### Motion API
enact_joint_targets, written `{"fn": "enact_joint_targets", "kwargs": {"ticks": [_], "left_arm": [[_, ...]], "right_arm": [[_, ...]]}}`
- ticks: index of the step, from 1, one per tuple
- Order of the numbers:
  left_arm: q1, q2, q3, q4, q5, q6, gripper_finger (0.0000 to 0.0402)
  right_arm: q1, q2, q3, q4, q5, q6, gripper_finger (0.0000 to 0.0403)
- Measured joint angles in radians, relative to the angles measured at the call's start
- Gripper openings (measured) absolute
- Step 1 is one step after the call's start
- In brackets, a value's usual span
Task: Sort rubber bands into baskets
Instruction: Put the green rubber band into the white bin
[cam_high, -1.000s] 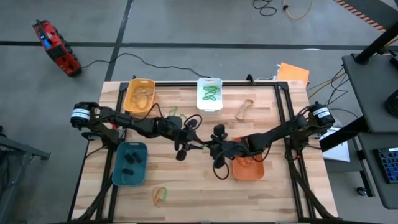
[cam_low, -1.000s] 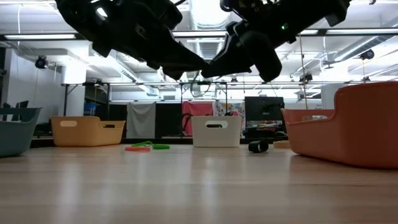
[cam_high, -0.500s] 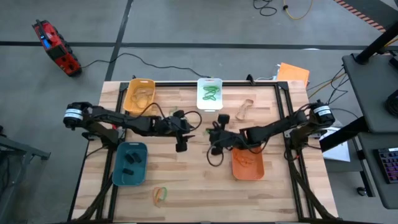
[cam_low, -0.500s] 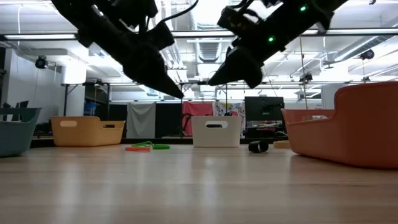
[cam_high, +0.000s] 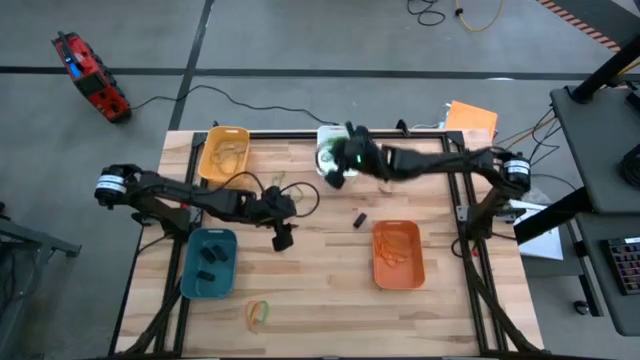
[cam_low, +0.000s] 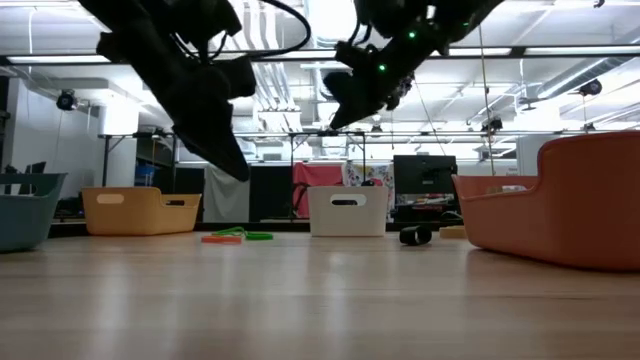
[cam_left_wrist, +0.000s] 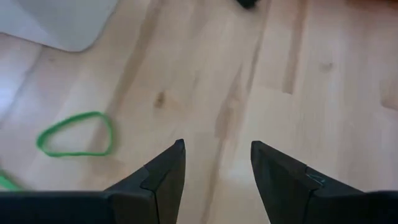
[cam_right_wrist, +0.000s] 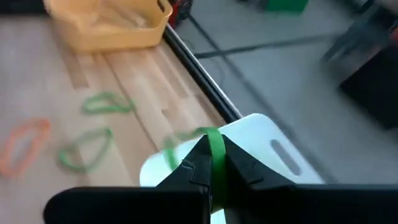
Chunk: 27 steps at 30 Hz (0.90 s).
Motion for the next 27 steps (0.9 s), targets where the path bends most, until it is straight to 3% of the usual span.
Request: {"fn": "enact_joint_targets", "kwargs": {"ticks": [3,8,14,21,27], "left_arm": [[-0.03,0.0,0.0,-0.003,-0.018,-0.014,0.0167],[-0.092,-0.005,0.0,-0.007,-0.122,-0.039,0.0167],[-0.148,-0.005,0.0,-0.009,-0.171,-0.086,0.0167],[-0.208,-0.005,0.0,-0.013,-0.174,-0.128,0.0167],[-0.244,-0.005,0.0,-0.052,-0.171,-0.178,0.0166]], "right_arm": [[-0.082,0.036,0.075,-0.09,-0.09,0.12,0.0009],[-0.161,0.123,0.186,-0.23,-0.106,0.159,0.0009],[-0.188,0.234,0.287,-0.318,-0.117,0.176,0.0019],[-0.207,0.312,0.4,-0.448,-0.127,0.186,0.0074],[-0.21,0.29,0.421,-0.471,-0.16,0.175,0.0134]]}}
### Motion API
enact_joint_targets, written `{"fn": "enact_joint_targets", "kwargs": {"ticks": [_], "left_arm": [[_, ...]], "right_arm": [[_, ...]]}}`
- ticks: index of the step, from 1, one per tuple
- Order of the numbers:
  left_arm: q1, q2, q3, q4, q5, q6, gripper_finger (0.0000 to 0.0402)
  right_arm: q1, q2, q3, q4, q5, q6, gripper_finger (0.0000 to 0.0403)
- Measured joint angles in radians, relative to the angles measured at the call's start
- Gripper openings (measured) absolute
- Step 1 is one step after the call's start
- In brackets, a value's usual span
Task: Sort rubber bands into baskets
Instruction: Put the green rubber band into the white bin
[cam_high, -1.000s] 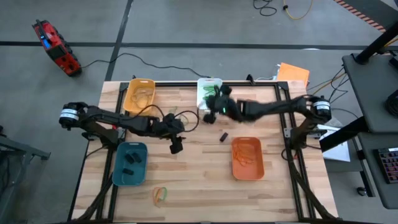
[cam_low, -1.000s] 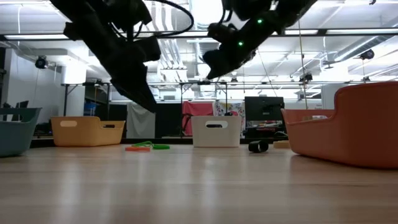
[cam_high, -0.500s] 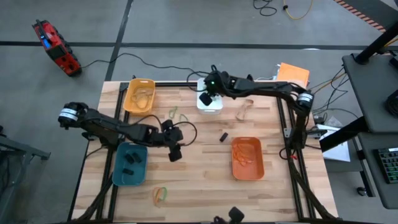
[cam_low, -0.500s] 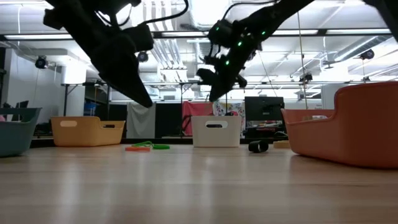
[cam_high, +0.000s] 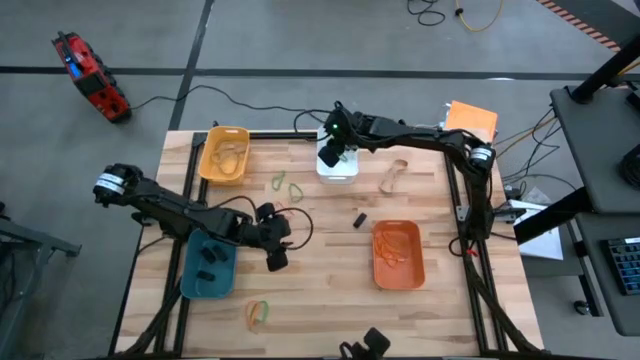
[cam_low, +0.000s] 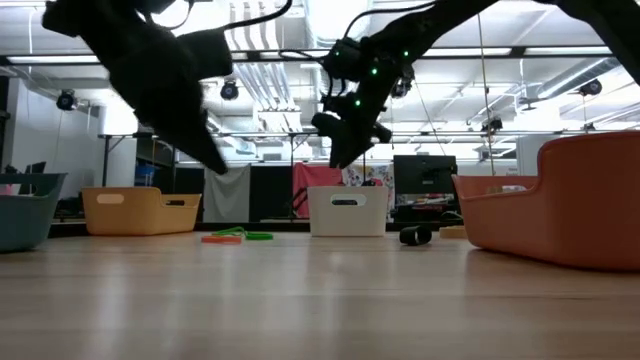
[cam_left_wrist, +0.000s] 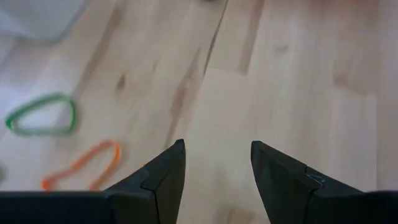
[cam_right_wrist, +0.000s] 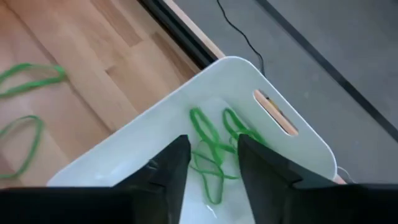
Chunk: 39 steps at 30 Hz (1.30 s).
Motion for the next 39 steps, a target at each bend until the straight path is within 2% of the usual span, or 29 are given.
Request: {"fn": "enact_joint_targets", "kwargs": {"ticks": [4,9,16,21,26,39], "left_arm": [[-0.04,0.0,0.0,-0.099,0.006,-0.082,0.0166],[-0.089,0.0,0.0,-0.184,0.006,-0.173,0.0166],[-0.118,0.0,0.0,-0.171,-0.001,-0.196,0.0166],[-0.118,0.0,0.0,-0.151,-0.043,-0.193,0.0166],[-0.119,0.0,0.0,-0.136,-0.083,-0.163,0.0166],[-0.119,0.0,0.0,-0.073,-0.082,-0.164,0.0166]], "right_arm": [[0.012,-0.036,-0.001,-0.019,-0.013,-0.007,0.016],[0.068,-0.072,-0.016,-0.062,-0.184,-0.053,0.0173],[0.231,-0.14,-0.032,-0.051,-0.188,-0.148,0.0161],[0.368,-0.201,-0.133,0.121,-0.189,-0.237,0.0149],[0.448,-0.286,-0.296,0.321,-0.188,-0.269,0.0138],[0.469,-0.461,-0.646,0.649,-0.186,-0.19,0.0141]]}}
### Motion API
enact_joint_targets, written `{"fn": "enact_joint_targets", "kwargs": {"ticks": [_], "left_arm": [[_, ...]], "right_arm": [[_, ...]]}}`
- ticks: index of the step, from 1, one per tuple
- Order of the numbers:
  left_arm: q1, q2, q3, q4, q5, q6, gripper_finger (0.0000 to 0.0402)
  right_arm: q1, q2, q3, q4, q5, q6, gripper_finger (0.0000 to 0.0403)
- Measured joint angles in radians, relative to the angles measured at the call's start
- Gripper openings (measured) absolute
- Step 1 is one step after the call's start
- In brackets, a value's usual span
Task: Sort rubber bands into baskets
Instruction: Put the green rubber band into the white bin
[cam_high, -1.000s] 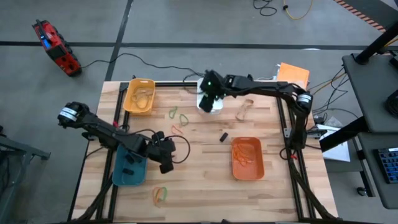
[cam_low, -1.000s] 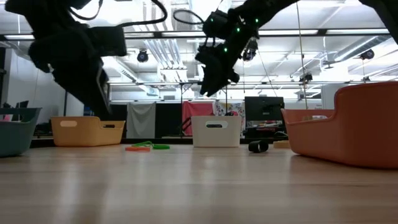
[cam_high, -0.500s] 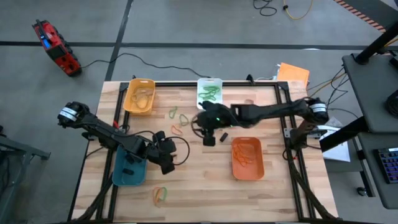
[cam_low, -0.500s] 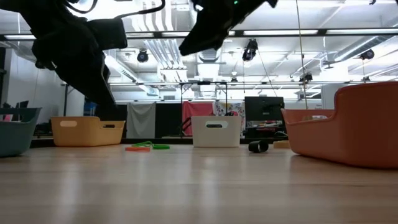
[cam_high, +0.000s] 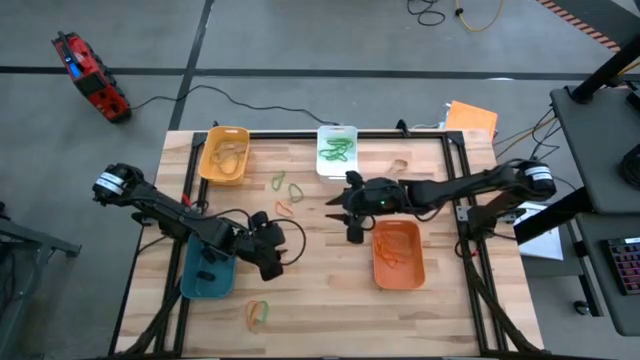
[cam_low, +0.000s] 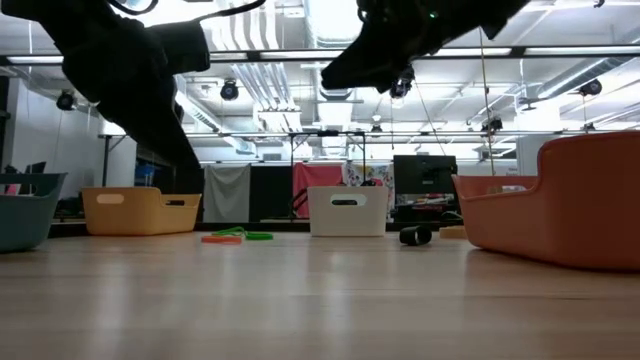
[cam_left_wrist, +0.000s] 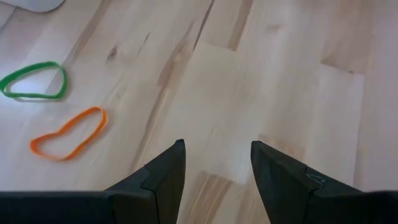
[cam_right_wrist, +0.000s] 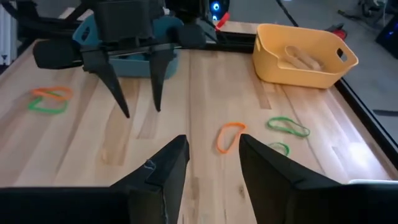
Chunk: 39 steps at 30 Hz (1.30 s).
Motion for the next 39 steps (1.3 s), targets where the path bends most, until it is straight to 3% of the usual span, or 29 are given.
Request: {"fn": "enact_joint_targets", "kwargs": {"ticks": [3,6,9,14,17,23,33,39], "left_arm": [[0.0,0.0,0.0,0.0,0.026,-0.005,0.0166],[0.001,-0.002,0.009,-0.05,0.218,-0.024,0.0166],[-0.001,0.0,0.048,-0.146,0.353,-0.093,0.0166],[0.001,0.002,0.207,-0.414,0.45,-0.142,0.0166],[-0.013,0.002,0.318,-0.536,0.45,-0.148,0.0166],[-0.072,0.002,0.422,-0.551,0.433,-0.159,0.0166],[-0.192,0.01,0.33,-0.519,0.457,-0.206,0.0166],[-0.256,0.047,0.276,-0.38,0.474,-0.175,0.0166]], "right_arm": [[0.0,-0.017,-0.03,0.029,0.0,0.0,0.014],[0.001,-0.027,-0.039,0.012,0.0,0.002,0.0136],[0.003,-0.03,-0.04,-0.016,-0.002,0.002,0.0133],[0.002,-0.029,-0.039,-0.024,-0.002,0.0,0.013],[0.002,-0.029,-0.037,-0.029,-0.002,0.004,0.0132],[0.01,-0.042,-0.036,-0.145,-0.002,0.079,0.0129],[0.123,-0.069,-0.041,-0.295,-0.003,0.188,0.0117],[0.2,-0.07,-0.042,-0.3,0.005,0.199,0.011]]}}
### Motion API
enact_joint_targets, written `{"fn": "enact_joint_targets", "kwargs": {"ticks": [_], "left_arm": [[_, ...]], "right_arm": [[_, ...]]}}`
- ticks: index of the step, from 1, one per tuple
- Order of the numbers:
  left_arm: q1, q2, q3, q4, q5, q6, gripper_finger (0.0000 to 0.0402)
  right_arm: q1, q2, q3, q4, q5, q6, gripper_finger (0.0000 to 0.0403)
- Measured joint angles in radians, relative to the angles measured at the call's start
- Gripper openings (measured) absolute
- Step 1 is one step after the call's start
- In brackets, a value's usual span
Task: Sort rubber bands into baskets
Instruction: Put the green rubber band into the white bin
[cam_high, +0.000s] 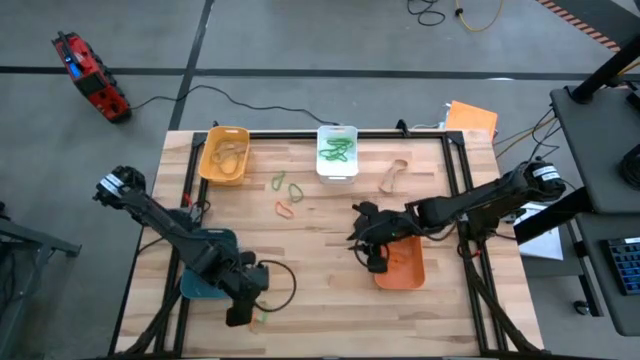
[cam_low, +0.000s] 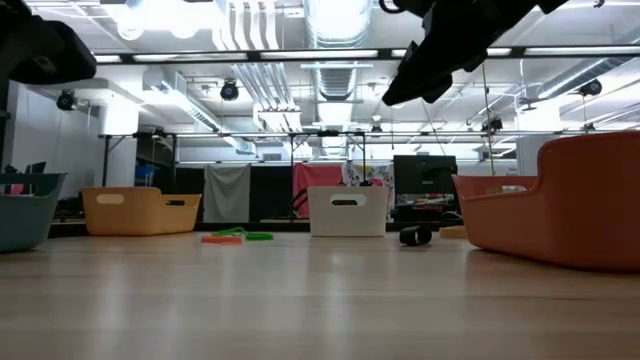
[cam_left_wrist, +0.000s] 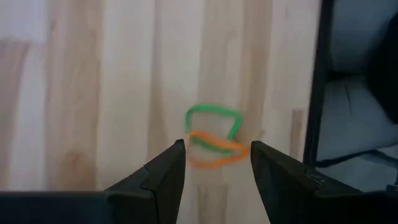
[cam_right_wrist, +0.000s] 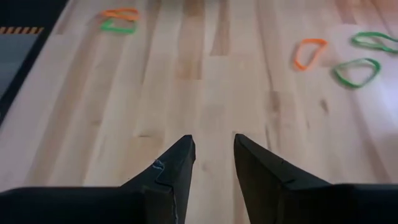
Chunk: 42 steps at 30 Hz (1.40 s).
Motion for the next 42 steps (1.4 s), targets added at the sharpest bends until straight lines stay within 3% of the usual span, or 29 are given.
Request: {"fn": "enact_joint_targets", "kwargs": {"ticks": [6,19,31,35,40,42], "left_arm": [[-0.006,0.072,-0.001,0.09,0.009,0.022,0.0166],[-0.041,0.191,-0.001,0.091,0.056,0.116,0.0166],[-0.041,0.255,-0.001,0.154,0.052,0.188,0.0163],[-0.041,0.27,-0.001,0.16,0.052,0.23,0.0129],[-0.041,0.302,-0.001,0.157,0.086,0.269,0.0025],[-0.041,0.31,-0.001,0.158,0.081,0.274,0.0009]], "right_arm": [[0.038,0.0,0.0,0.003,0.003,0.061,0.01],[0.145,0.0,0.0,-0.07,0.002,0.149,0.0073],[0.165,0.0,0.0,-0.071,0.003,0.144,0.0059],[0.166,0.0,0.0,-0.071,0.036,0.142,0.0058],[0.166,0.0,0.0,-0.071,0.055,0.142,0.0058],[0.166,0.0,0.0,-0.069,0.055,0.142,0.0059]]}}
